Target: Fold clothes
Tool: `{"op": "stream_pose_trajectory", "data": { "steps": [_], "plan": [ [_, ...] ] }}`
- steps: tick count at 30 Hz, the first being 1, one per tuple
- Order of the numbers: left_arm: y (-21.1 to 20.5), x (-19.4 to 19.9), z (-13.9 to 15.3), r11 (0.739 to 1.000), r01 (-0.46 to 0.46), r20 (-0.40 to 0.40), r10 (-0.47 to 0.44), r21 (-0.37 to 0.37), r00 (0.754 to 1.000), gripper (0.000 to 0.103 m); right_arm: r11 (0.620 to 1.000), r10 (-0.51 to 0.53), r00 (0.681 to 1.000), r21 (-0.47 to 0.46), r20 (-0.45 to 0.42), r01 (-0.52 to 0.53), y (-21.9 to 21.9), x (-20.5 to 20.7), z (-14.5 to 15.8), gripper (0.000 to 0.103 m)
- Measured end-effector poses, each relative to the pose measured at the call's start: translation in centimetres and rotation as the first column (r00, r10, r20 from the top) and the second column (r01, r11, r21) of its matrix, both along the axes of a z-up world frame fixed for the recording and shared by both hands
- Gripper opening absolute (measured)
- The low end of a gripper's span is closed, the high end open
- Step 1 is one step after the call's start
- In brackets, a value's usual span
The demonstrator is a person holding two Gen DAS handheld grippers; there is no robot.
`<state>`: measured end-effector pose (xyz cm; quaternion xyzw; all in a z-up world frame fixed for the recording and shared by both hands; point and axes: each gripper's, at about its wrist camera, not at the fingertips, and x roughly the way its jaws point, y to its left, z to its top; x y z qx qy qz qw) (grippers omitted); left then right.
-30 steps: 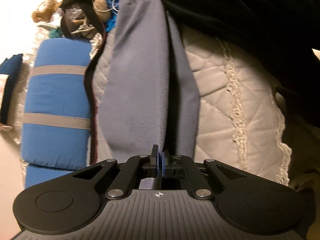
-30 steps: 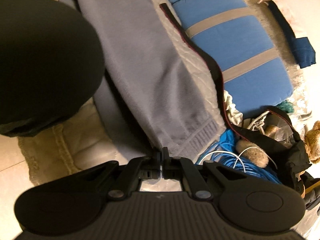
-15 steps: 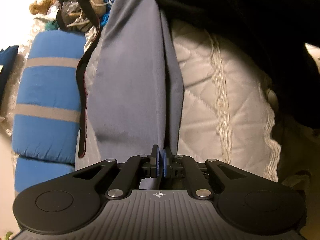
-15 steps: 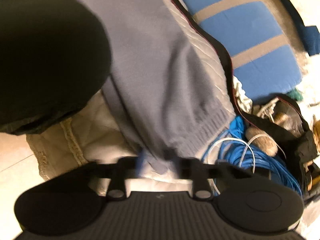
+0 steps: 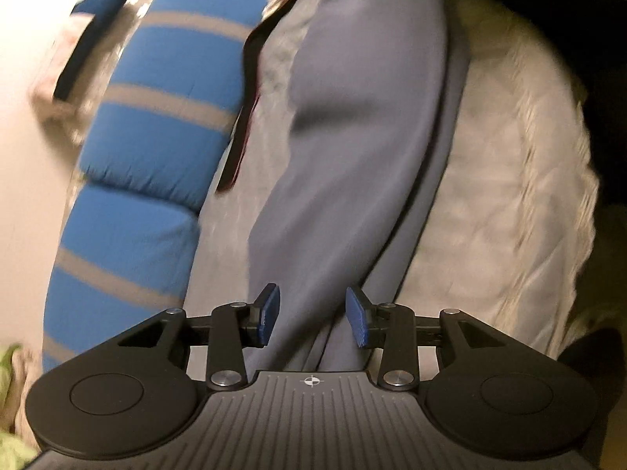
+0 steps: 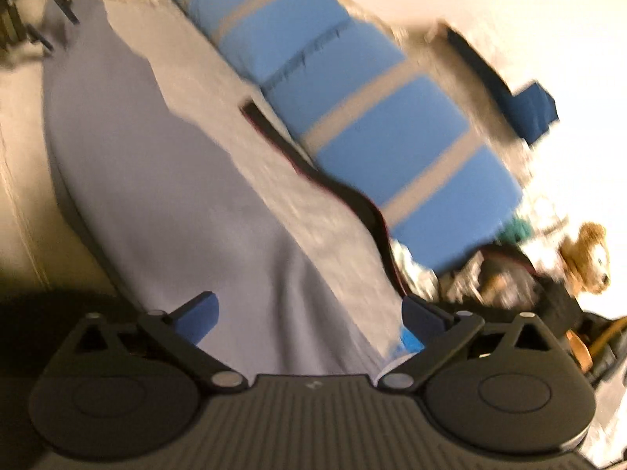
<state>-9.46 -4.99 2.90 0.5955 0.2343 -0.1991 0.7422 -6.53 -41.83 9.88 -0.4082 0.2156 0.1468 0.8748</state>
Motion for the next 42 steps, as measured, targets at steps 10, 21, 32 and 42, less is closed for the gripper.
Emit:
{"op": "stream_pose_trajectory", "data": {
  "steps": [10,21,32,42],
  "plan": [
    [2.8,-0.2,1.6,0.992,-0.104,0.039,0.107,-0.068,0.993,0.037,0.955,0.295,0.954,0.019,0.046,-0.297,15.2,-1.8,-3.5,0.103],
    [3.9,-1.0,1.8,0.985,-0.076,0.044,0.084,-0.156,0.996,0.044,0.951,0.305,0.948,-0.090,0.089,-0.297,23.7,-0.3,-8.7,0.103],
    [5.5,-0.5,1.4,0.977,-0.099,0.071,0.114,-0.191,0.991,0.044,0.928,0.323,0.918,-0.269,0.231,-0.259,29.5,2.2,-11.1,0.103],
    [6.1,1.1,0.4,0.976,-0.113,0.108,0.135,-0.187,0.985,0.045,0.971,0.231,0.942,0.004,0.242,-0.239,31.5,5.5,-6.1,0.103]
  ]
}}
